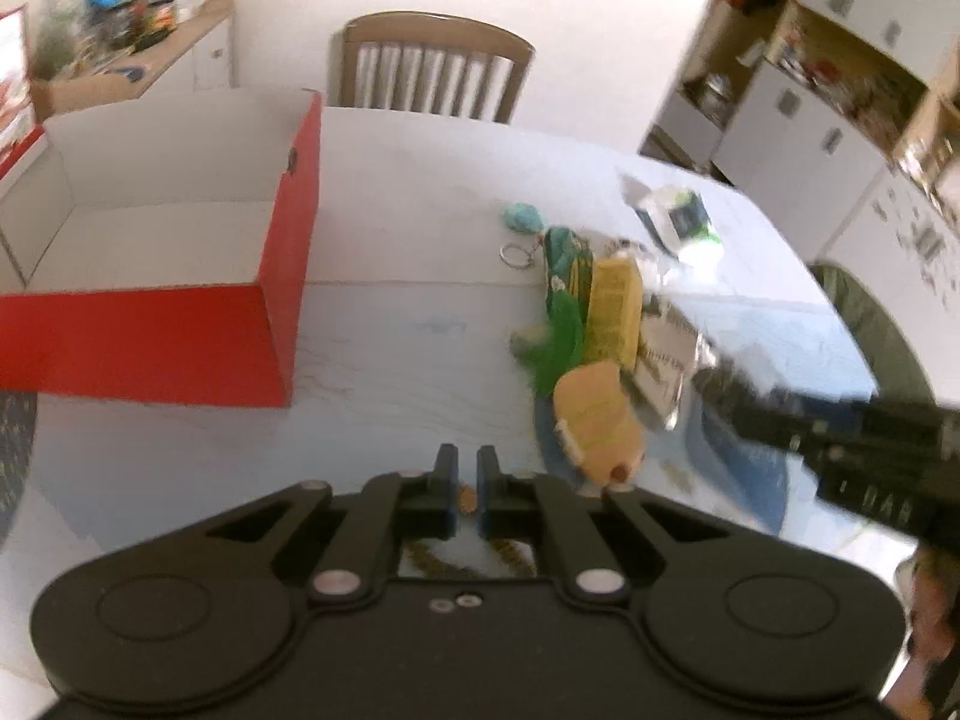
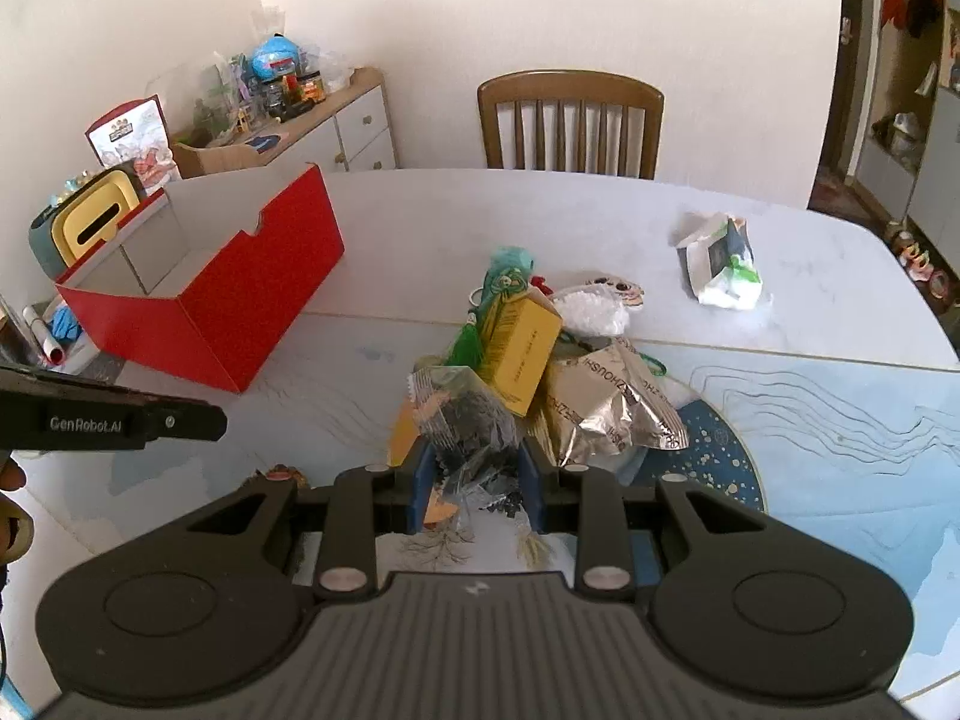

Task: Organize objects
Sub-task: 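Grasp the brown beaded bracelet with left tool while right tool grasps the dark-item bag, then carry the bracelet with left tool while right tool carries the bag toward the red box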

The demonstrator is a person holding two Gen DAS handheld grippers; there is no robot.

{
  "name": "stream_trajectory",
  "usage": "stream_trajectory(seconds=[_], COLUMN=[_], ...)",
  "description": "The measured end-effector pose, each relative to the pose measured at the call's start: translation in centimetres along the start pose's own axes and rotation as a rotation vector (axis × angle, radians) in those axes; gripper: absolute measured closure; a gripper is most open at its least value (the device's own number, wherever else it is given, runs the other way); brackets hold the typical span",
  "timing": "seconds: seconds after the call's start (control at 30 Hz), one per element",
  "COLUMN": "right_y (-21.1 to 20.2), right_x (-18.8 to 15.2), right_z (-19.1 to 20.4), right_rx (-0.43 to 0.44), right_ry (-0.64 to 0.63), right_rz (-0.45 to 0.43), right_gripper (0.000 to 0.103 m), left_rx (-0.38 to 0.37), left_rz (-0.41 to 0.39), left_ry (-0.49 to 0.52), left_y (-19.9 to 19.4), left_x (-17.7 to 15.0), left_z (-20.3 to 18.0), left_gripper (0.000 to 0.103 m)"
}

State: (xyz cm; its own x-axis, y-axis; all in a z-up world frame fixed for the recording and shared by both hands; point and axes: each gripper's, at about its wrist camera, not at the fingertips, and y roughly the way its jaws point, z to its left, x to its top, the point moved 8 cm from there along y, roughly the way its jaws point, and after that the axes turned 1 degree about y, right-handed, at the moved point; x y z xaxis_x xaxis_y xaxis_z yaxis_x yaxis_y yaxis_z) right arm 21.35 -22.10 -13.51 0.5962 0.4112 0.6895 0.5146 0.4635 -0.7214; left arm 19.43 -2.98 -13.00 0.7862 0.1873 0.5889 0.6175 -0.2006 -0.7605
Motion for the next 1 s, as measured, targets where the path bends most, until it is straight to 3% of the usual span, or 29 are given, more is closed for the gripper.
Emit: stream_trajectory(seconds=[0.1,0.17,0.3,0.33,0.5,0.7,0.8,0.87,0.9,0.93,1.0], right_y=[0.0,0.2,0.0,-0.2,-0.5,-1.0,-1.1,-1.2,-1.2,-1.2,-1.2], right_x=[-0.6,-1.1,-1.8,-1.9,-2.3,-2.5,-2.7,-2.8,-2.8,-2.9,-2.9], right_z=[0.6,1.0,1.5,1.6,1.4,0.6,0.2,-0.1,-0.3,-0.4,-0.5], right_rx=[-0.012,-0.025,-0.035,-0.029,-0.039,-0.043,-0.042,-0.039,-0.038,-0.037,-0.035], right_ry=[0.026,0.034,0.057,0.059,0.069,0.076,0.076,0.077,0.077,0.077,0.076], right_rz=[0.014,0.025,0.031,0.032,0.036,0.035,0.038,0.041,0.042,0.043,0.043], right_gripper=[0.073,0.073,0.073,0.073,0.073,0.073,0.073,0.073,0.073,0.073,0.073], left_rx=[0.004,-0.023,-0.021,-0.007,0.008,0.028,0.034,0.032,0.023,0.021,0.027], left_rz=[0.039,0.062,0.081,0.080,0.123,0.121,0.103,0.093,0.091,0.091,0.089], left_ry=[0.050,0.043,0.036,0.037,0.071,0.118,0.114,0.111,0.107,0.103,0.092], left_y=[0.9,1.6,3.1,3.4,5.3,6.0,6.2,6.2,6.2,6.2,6.2], left_x=[-1.0,-1.8,-2.7,-2.8,-3.7,-4.1,-3.9,-3.9,-3.8,-3.9,-3.9], left_z=[0.3,0.7,1.5,1.8,2.3,1.7,1.4,1.1,0.9,0.8,0.6], left_gripper=[0.083,0.079,0.035,0.035,0.045,0.060,0.062,0.074,0.088,0.093,0.093])
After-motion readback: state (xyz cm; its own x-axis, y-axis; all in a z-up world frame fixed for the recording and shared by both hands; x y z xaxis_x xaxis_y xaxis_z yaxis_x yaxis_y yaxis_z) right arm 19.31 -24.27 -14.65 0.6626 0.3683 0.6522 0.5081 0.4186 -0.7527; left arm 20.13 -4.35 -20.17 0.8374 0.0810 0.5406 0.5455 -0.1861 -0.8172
